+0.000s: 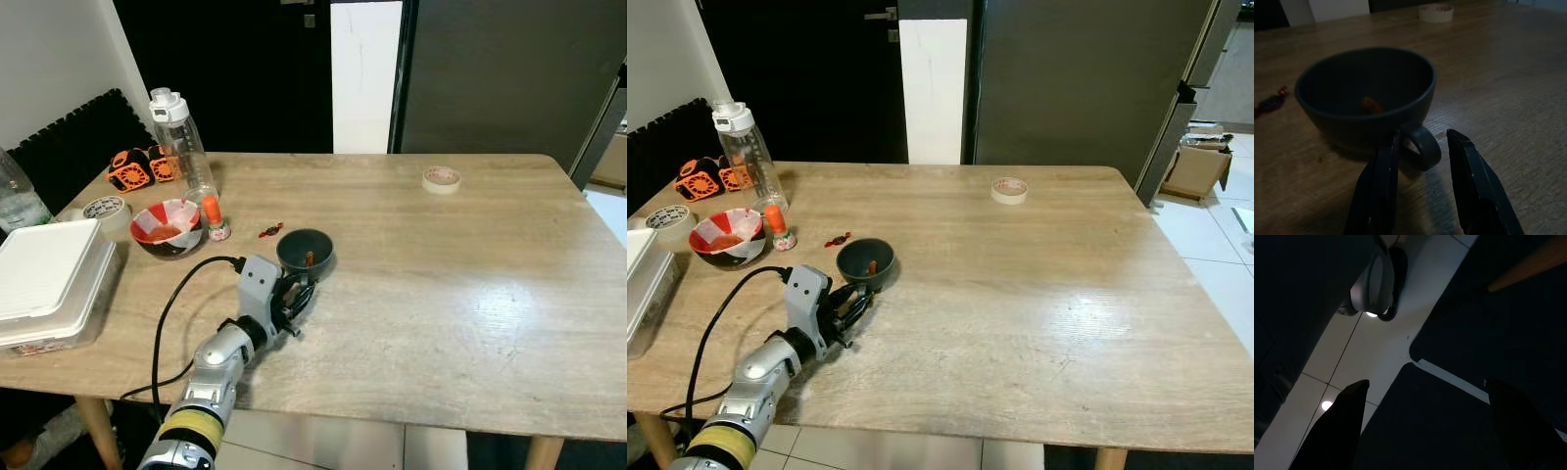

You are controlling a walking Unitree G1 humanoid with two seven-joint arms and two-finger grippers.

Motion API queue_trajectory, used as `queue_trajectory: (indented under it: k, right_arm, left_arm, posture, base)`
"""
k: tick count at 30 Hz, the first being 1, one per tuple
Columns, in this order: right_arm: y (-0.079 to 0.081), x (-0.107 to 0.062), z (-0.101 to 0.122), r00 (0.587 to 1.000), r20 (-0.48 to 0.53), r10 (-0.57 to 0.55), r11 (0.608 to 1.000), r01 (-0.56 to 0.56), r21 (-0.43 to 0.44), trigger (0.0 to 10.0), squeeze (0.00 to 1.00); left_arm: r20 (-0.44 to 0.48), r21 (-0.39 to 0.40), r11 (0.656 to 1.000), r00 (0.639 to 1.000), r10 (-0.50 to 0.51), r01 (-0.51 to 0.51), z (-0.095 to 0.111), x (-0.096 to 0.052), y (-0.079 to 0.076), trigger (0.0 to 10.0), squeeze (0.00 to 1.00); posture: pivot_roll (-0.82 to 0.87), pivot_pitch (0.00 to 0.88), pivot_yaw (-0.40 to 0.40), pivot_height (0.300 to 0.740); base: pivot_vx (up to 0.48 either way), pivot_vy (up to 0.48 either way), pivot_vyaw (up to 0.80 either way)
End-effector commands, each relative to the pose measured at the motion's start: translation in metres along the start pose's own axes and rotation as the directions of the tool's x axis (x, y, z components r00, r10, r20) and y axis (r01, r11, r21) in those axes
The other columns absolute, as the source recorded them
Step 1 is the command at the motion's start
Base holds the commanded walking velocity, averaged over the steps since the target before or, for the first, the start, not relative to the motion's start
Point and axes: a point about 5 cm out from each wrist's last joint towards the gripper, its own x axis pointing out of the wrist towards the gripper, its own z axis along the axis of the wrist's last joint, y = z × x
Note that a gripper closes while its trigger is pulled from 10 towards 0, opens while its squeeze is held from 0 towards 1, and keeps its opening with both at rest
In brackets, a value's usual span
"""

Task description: Restocking fridge

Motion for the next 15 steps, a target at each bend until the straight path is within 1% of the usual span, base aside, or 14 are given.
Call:
queue_trajectory:
  k: [1, 3, 5, 10, 15]
  right_arm:
    - [0.0029, 0.0002, -0.0028, 1.000, -0.003, 0.005, 1.000, -0.005, 0.019, 10.0, 0.00]
    - [0.0030, 0.0003, -0.0024, 1.000, -0.001, 0.004, 1.000, -0.004, 0.025, 10.0, 0.00]
    - [0.0031, 0.0003, -0.0024, 1.000, -0.001, 0.004, 1.000, -0.004, 0.026, 10.0, 0.00]
    - [0.0026, 0.0002, -0.0029, 1.000, -0.002, 0.001, 1.000, -0.001, 0.027, 10.0, 0.00]
    - [0.0023, 0.0001, -0.0033, 1.000, -0.001, -0.002, 1.000, 0.002, 0.030, 10.0, 0.00]
  left_arm:
    - [-0.023, 0.018, 1.000, 1.000, 0.017, -0.017, -0.0029, 0.0009, -0.0008, 10.0, 0.00]
    - [-0.039, 0.027, 0.999, 0.998, 0.043, -0.042, -0.0049, 0.0010, 0.0012, 10.0, 0.00]
    - [-0.043, 0.030, 0.998, 0.998, 0.055, -0.054, -0.0052, 0.0011, 0.0024, 10.0, 0.00]
    - [-0.031, 0.043, 0.995, 0.995, 0.094, -0.093, -0.0013, 0.0038, 0.0068, 10.0, 0.00]
    - [-0.021, 0.047, 0.993, 0.994, 0.111, -0.110, 0.0016, 0.0066, 0.0077, 10.0, 0.00]
  posture:
    - [-0.09, 0.114, 0.052, 0.740]
    - [-0.09, 0.133, 0.054, 0.740]
    - [-0.09, 0.133, 0.054, 0.740]
    - [-0.10, 0.122, 0.052, 0.740]
    - [-0.11, 0.121, 0.052, 0.740]
  base:
    - [0.000, 0.000, 0.00]
    - [0.000, 0.000, 0.00]
    - [0.000, 0.000, 0.00]
    - [0.000, 0.000, 0.00]
    - [0.000, 0.000, 0.00]
